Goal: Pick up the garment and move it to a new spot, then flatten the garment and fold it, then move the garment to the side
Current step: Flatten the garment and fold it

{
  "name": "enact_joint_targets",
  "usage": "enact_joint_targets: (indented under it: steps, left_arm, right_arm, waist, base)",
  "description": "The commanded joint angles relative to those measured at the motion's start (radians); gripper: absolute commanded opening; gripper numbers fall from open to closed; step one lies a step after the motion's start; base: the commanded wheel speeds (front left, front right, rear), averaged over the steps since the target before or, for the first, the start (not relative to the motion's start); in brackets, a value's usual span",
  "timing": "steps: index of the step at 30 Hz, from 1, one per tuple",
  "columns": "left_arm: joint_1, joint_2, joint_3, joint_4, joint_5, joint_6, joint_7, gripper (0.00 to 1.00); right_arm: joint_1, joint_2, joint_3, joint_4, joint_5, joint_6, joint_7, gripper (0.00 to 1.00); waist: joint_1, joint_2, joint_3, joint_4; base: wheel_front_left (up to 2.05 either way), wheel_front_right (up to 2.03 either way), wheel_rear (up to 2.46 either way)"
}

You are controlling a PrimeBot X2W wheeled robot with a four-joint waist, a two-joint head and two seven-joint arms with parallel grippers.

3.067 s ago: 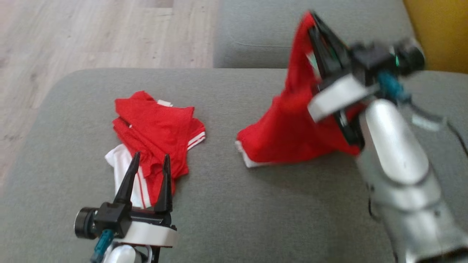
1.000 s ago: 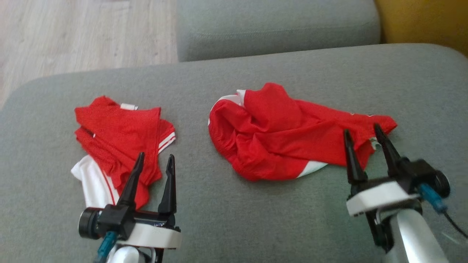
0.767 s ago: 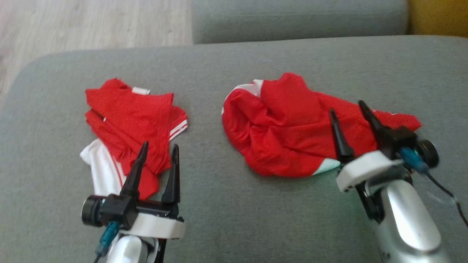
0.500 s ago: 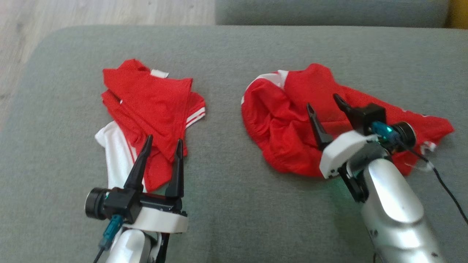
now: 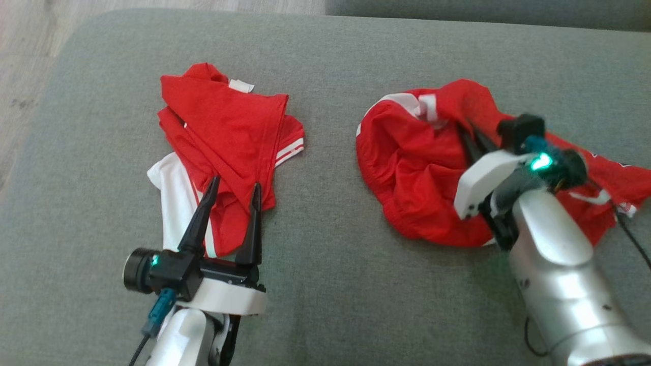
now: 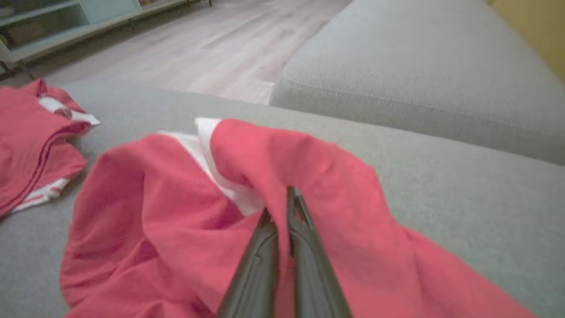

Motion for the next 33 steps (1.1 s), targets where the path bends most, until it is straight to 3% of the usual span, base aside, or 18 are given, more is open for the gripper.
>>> enact_joint_targets:
  steps: [1,10,22,23,28,33]
  left_arm:
    - [-0.030,0.000,0.031,-0.025,0.004,0.007,-0.006,1.00]
    - [-0.036,0.000,0.011,-0.028,-0.010,0.010,-0.006,1.00]
    - [-0.069,-0.001,-0.016,-0.050,-0.039,0.019,-0.006,1.00]
    - [-0.075,-0.001,-0.022,-0.051,-0.046,0.021,-0.006,1.00]
    - [-0.089,-0.001,-0.047,-0.054,-0.076,0.040,-0.006,1.00]
    - [-0.082,-0.001,-0.041,-0.050,-0.071,0.048,-0.006,1.00]
  right_arm:
    - [-0.068,0.009,0.000,-0.018,0.001,-0.001,-0.028,0.00]
    - [-0.253,-0.018,-0.197,0.045,-0.067,-0.001,-0.056,0.00]
    - [-0.501,-0.218,-0.463,0.124,-0.272,-0.001,0.024,0.00]
    - [-0.515,-0.230,-0.484,0.138,-0.291,-0.001,0.040,1.00]
    - [-0.554,-0.269,-0.506,0.190,-0.356,-0.001,0.039,1.00]
    - [-0.544,-0.235,-0.479,0.246,-0.335,-0.001,-0.062,1.00]
  waist:
    - [0.0000,0.0000,-0.004,-0.005]
    - [0.0000,0.0000,-0.005,0.022]
    - [0.0000,0.0000,0.071,0.084]
    - [0.0000,0.0000,0.078,0.089]
    - [0.0000,0.0000,0.082,0.093]
    - [0.0000,0.0000,0.041,0.044]
  base:
    - [0.00,0.00,0.00]
    - [0.00,0.00,0.00]
    - [0.00,0.00,0.00]
    - [0.00,0.00,0.00]
    - [0.00,0.00,0.00]
    - [0.00,0.00,0.00]
